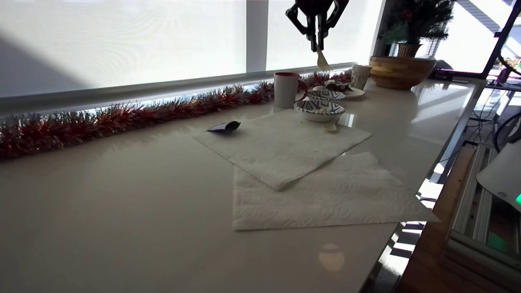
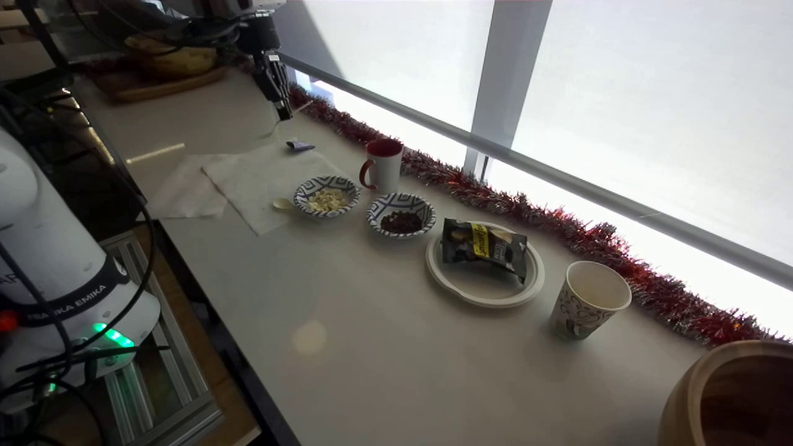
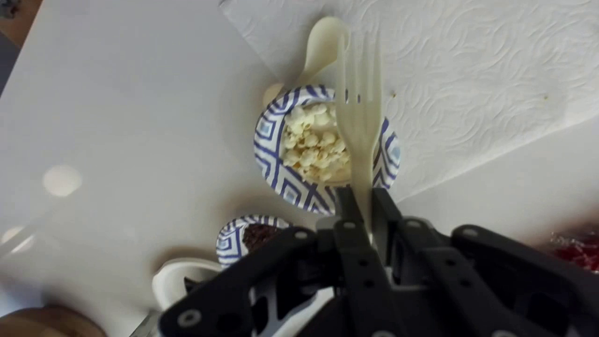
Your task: Pick up one white object with the fork, and then put it in the mug
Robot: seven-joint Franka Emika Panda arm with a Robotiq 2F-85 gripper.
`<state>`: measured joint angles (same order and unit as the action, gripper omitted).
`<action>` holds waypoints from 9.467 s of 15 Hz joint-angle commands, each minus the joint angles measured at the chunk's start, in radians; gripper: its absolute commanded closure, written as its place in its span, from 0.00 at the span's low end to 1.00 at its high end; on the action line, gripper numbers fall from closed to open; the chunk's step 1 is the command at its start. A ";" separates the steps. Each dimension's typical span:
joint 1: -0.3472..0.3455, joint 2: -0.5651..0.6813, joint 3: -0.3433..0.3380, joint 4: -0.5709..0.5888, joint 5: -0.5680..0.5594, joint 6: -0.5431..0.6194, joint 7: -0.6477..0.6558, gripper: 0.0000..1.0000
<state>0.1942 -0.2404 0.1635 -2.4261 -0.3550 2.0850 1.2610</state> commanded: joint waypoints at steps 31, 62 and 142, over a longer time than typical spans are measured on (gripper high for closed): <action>-0.018 0.318 0.096 -0.051 -0.853 -0.243 1.020 0.88; 0.091 0.589 0.102 0.086 -0.960 -0.322 1.264 0.97; -0.144 0.328 -0.154 0.249 -0.359 -0.041 1.458 0.97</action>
<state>0.0544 0.0923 0.0111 -2.1825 -0.7515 2.0751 2.7088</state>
